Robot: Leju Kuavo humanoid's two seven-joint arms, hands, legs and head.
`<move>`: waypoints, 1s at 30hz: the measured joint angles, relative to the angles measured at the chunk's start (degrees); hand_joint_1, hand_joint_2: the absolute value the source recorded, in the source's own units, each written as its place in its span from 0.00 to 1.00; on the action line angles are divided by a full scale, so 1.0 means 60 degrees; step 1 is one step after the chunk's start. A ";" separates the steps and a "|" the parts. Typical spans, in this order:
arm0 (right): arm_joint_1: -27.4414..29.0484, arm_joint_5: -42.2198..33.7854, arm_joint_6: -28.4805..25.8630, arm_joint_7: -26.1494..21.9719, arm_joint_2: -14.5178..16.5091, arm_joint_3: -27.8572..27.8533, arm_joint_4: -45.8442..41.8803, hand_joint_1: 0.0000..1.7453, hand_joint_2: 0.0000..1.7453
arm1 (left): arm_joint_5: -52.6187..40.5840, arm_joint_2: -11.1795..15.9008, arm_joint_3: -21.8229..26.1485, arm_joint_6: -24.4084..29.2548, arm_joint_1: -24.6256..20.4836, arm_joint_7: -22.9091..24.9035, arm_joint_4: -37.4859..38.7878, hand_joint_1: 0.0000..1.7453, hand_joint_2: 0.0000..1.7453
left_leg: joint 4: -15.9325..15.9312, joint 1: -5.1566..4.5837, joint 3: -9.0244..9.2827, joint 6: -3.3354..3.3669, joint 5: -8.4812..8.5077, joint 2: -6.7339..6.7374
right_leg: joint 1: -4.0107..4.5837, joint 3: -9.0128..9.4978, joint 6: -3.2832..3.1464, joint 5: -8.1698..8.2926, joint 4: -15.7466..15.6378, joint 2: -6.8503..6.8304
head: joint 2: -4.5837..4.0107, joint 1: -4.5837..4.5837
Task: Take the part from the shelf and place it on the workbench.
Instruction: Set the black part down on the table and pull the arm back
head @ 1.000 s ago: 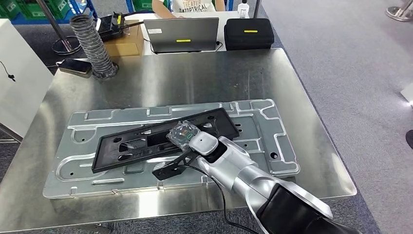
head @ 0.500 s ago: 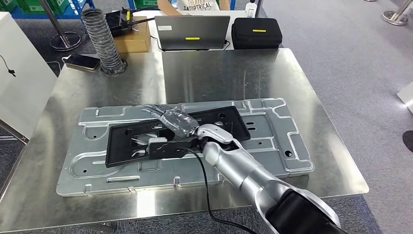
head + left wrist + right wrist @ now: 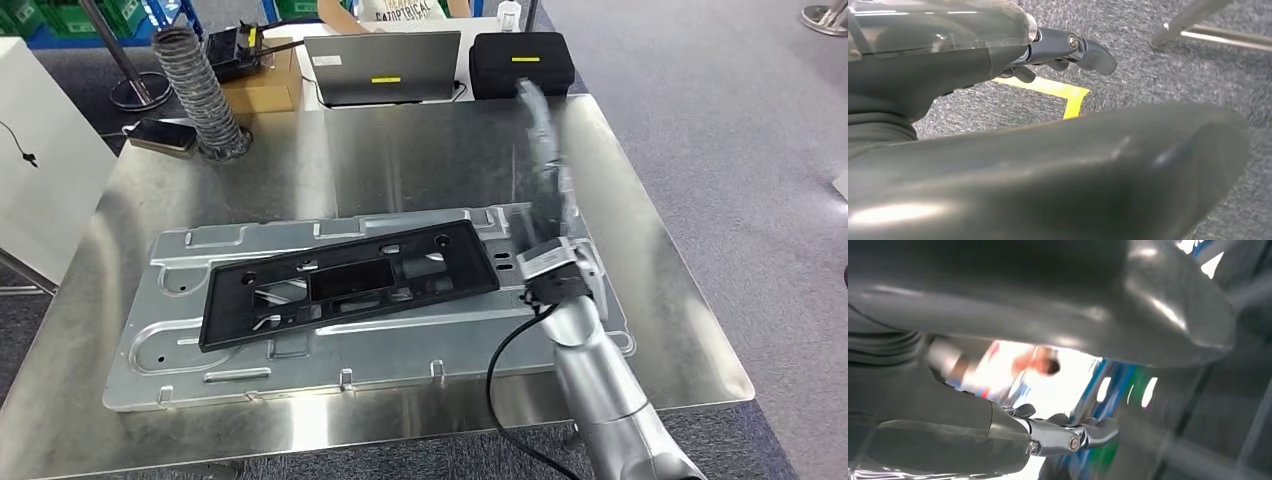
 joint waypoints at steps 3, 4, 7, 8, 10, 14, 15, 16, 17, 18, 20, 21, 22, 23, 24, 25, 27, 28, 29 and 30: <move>0.0724 0.0441 -0.1077 0.0276 -0.0373 -0.1529 -0.0561 0.00 0.00 | 0.0152 0.0016 0.0134 0.0048 0.0022 0.0057 -0.0001 0.00 0.00 | -0.0084 0.0004 0.0069 -0.0012 0.0273 0.0001 | -0.0004 -0.0003 0.0033 -0.0025 0.0069 -0.0013 | 0.0001 0.0000; 0.0963 0.0563 -0.1304 0.0218 -0.0517 -0.2175 -0.0612 0.00 0.00 | 0.0176 0.0021 0.0167 0.0077 0.0020 0.0090 -0.0001 0.00 0.00 | -0.0699 0.0006 0.0389 0.0009 0.0588 0.0000 | -0.0010 -0.0005 0.0068 -0.0048 0.0107 -0.0016 | 0.0001 0.0000; 0.1831 0.0639 -0.1461 -0.0291 -0.0888 -0.4300 -0.0600 0.00 0.00 | 0.0182 0.0027 0.0228 0.0135 0.0031 0.0188 -0.0002 0.00 0.00 | -0.1964 -0.0023 0.1032 0.0155 0.1017 -0.0032 | 0.0026 -0.0076 0.0233 -0.0118 0.0266 -0.0057 | -0.0001 0.0001; 0.2168 0.0652 -0.1454 -0.0422 -0.0961 -0.4976 -0.0573 0.00 0.00 | 0.0174 0.0027 0.0246 0.0147 0.0051 0.0228 -0.0002 0.00 0.00 | -0.2008 -0.0045 0.1039 0.0214 0.1010 -0.0048 | 0.0036 -0.0096 0.0289 -0.0108 0.0284 -0.0070 | 0.0000 0.0001; 0.2855 0.0715 -0.1426 -0.0583 -0.1039 -0.6104 -0.0490 0.00 0.00 | 0.0133 0.0027 0.0273 0.0161 0.0093 0.0294 -0.0002 0.00 0.00 | -0.2047 -0.0047 0.0994 0.0345 0.1099 -0.0057 | 0.0005 -0.0110 0.0399 -0.0100 0.0285 -0.0063 | 0.0001 0.0002; 0.3961 0.1105 -0.1447 -0.0631 -0.1052 -0.7691 -0.0149 0.00 0.00 | 0.0035 0.0051 0.0284 0.0133 0.0071 0.0329 -0.0002 0.00 0.00 | -0.2133 -0.0028 0.0813 0.0546 0.1320 -0.0019 | -0.0102 -0.0587 0.0623 -0.1330 0.1622 0.0040 | 0.0002 0.0002; 0.4170 0.1284 -0.1479 -0.0607 -0.1013 -0.7981 0.0002 0.00 0.00 | 0.0004 0.0057 0.0284 0.0108 0.0068 0.0315 -0.0002 0.00 0.00 | -0.2133 -0.0034 0.0734 0.0555 0.1375 -0.0016 | -0.0131 -0.0754 0.0654 -0.1682 0.2204 0.0049 | 0.0001 0.0002; 0.4360 0.1465 -0.1489 -0.0614 -0.0943 -0.8238 0.0185 0.00 0.00 | -0.0021 0.0059 0.0284 0.0075 0.0072 0.0292 -0.0002 0.00 0.00 | -0.2131 -0.0036 0.0649 0.0548 0.1437 -0.0012 | -0.0158 -0.0822 0.0676 -0.1880 0.2610 0.0052 | 0.0000 0.0002; 0.4516 0.1668 -0.1483 -0.0641 -0.0843 -0.8482 0.0397 0.00 0.00 | -0.0039 0.0062 0.0284 0.0037 0.0077 0.0262 -0.0002 0.00 0.00 | -0.2128 -0.0033 0.0556 0.0531 0.1503 -0.0007 | -0.0185 -0.0725 0.0692 -0.1878 0.2699 0.0052 | -0.0001 0.0001; 0.4627 0.1888 -0.1466 -0.0677 -0.0735 -0.8712 0.0626 0.00 0.00 | -0.0056 0.0064 0.0284 -0.0006 0.0080 0.0235 -0.0002 0.00 0.00 | -0.2126 -0.0026 0.0466 0.0505 0.1570 0.0001 | -0.0211 -0.0451 0.0702 -0.1715 0.2450 0.0051 | -0.0001 0.0001; 0.4699 0.2430 -0.1467 -0.0714 -0.0564 -0.9178 0.1176 0.00 0.00 | -0.0077 0.0063 0.0283 -0.0071 0.0063 0.0209 -0.0002 0.00 0.00 | -0.2121 -0.0016 0.0334 0.0421 0.1701 0.0013 | -0.0249 0.0522 0.0706 -0.1306 0.1179 0.0049 | 0.0000 0.0000; 0.4690 0.2707 -0.1478 -0.0729 -0.0523 -0.9423 0.1515 0.00 0.00 | -0.0081 0.0056 0.0283 -0.0088 0.0046 0.0208 -0.0002 0.00 0.00 | -0.2129 -0.0014 0.0306 0.0364 0.1770 0.0016 | -0.0235 0.0950 0.0682 -0.1196 0.0584 0.0059 | 0.0001 -0.0002; 0.4691 0.2951 -0.1498 -0.0755 -0.0493 -0.9676 0.1880 0.00 0.00 | -0.0077 0.0048 0.0282 -0.0095 0.0029 0.0209 -0.0002 0.00 0.00 | -0.2143 -0.0013 0.0301 0.0300 0.1843 0.0015 | -0.0210 0.1227 0.0633 -0.1159 0.0171 0.0074 | 0.0001 0.0000; 0.4690 0.3140 -0.1526 -0.0780 -0.0476 -0.9916 0.2234 0.00 0.00 | -0.0074 0.0041 0.0282 -0.0096 0.0016 0.0213 -0.0002 0.00 0.00 | -0.2166 -0.0007 0.0302 0.0234 0.1925 0.0014 | -0.0175 0.1345 0.0570 -0.1163 -0.0034 0.0089 | 0.0002 0.0001; 0.4699 0.3297 -0.1575 -0.0807 -0.0464 -1.0145 0.2561 0.00 0.00 | -0.0072 0.0030 0.0281 -0.0097 0.0016 0.0221 -0.0002 0.00 0.00 | -0.2202 0.0001 0.0308 0.0162 0.2009 0.0011 | -0.0136 0.1299 0.0495 -0.1096 -0.0035 0.0103 | 0.0001 0.0002; 0.4708 0.3437 -0.1646 -0.0828 -0.0454 -1.0363 0.2874 0.00 0.00 | -0.0070 0.0026 0.0280 -0.0099 0.0028 0.0232 -0.0002 0.00 0.00 | -0.2228 0.0009 0.0299 0.0093 0.2073 0.0009 | -0.0145 0.1244 0.0411 -0.1018 -0.0061 0.0102 | 0.0001 0.0005; 0.4697 0.3762 -0.1820 -0.0853 -0.0450 -1.0810 0.3513 0.00 0.00 | -0.0070 0.0016 0.0281 -0.0097 0.0068 0.0279 -0.0002 0.00 0.00 | -0.2001 0.0012 0.0184 0.0013 0.1745 0.0007 | -0.0154 0.1094 0.0253 -0.0805 -0.0123 0.0071 | 0.0001 0.0004; 0.4697 0.3936 -0.1904 -0.0866 -0.0448 -1.1044 0.3838 0.00 0.00 | -0.0071 0.0007 0.0282 -0.0093 0.0085 0.0309 -0.0002 0.00 0.00 | -0.1617 0.0010 0.0066 0.0005 0.1300 0.0008 | -0.0152 0.0982 0.0179 -0.0684 -0.0150 0.0054 | 0.0001 0.0004; 0.4697 0.4120 -0.1986 -0.0871 -0.0447 -1.1279 0.4168 0.00 0.00 | -0.0071 -0.0006 0.0283 -0.0084 0.0096 0.0342 -0.0002 0.00 0.00 | -0.1064 0.0007 -0.0067 0.0013 0.0747 0.0008 | -0.0114 0.0852 0.0126 -0.0578 -0.0146 0.0036 | 0.0001 0.0004; 0.4699 0.4317 -0.2074 -0.0871 -0.0447 -1.1512 0.4495 0.00 0.00 | -0.0071 -0.0022 0.0284 -0.0071 0.0101 0.0372 -0.0002 0.00 0.00 | -0.0440 0.0001 -0.0179 0.0020 0.0268 0.0009 | -0.0075 0.0708 0.0082 -0.0473 -0.0134 0.0027 | 0.0000 0.0004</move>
